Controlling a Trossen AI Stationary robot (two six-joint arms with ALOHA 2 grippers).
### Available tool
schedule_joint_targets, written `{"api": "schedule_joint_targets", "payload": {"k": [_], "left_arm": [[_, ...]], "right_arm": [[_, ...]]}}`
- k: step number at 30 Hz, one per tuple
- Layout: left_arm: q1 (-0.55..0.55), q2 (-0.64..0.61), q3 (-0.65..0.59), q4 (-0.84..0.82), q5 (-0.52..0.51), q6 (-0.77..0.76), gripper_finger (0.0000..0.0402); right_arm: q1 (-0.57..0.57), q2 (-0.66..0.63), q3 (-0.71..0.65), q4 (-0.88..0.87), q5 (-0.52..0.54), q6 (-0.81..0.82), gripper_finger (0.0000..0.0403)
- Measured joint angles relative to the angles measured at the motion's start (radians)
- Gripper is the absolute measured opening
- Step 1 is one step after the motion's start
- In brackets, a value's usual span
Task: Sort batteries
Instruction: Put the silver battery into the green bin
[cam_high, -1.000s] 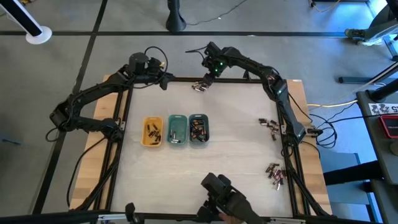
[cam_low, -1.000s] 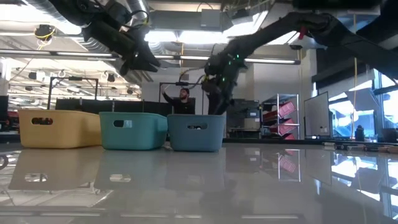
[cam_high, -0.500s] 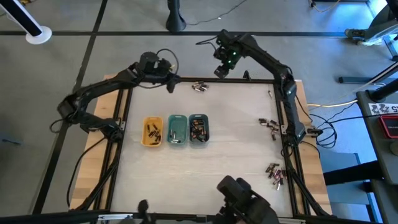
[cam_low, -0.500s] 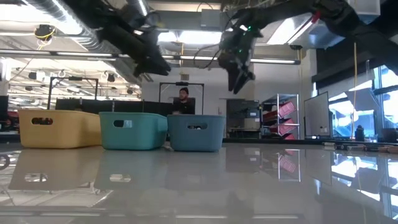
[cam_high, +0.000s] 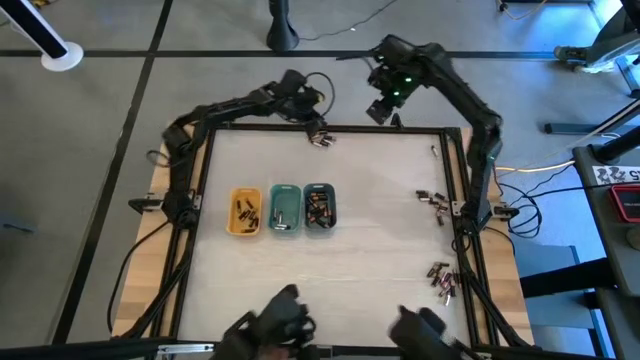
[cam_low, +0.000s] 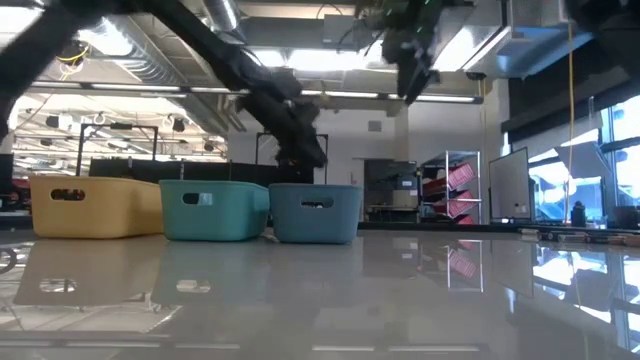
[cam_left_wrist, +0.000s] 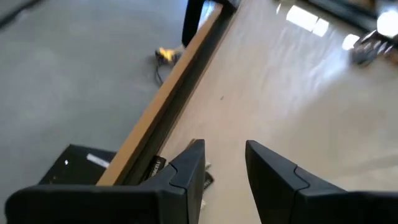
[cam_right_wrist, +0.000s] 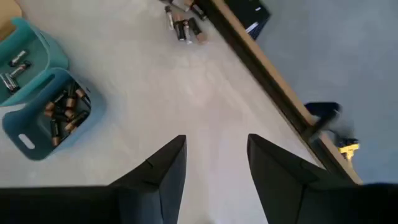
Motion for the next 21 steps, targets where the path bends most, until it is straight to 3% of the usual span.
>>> {"api": "schedule_joint_targets", "payload": {"k": [4,10,15,21], "left_arm": [[-0.013,0.125,0.156,-0.109,-0.039,0.078,0.0107],[-0.033,0.244,0.354,-0.289,-0.265,0.271,0.0119],[-0.017,0.271,0.375,-0.397,-0.325,0.36,0.0146],[-0.011,0.277,0.376,-0.392,-0.326,0.384,0.016]], "right_arm": [[0.0,-0.172,-0.134,0.06,0.101,0.054,0.0172],[0.0,-0.439,-0.449,0.238,0.166,0.17,0.0172],[0.0,-0.622,-0.734,0.355,0.165,0.282,0.0172],[0.0,-0.782,-1.038,0.515,0.141,0.408,0.0172]]}}
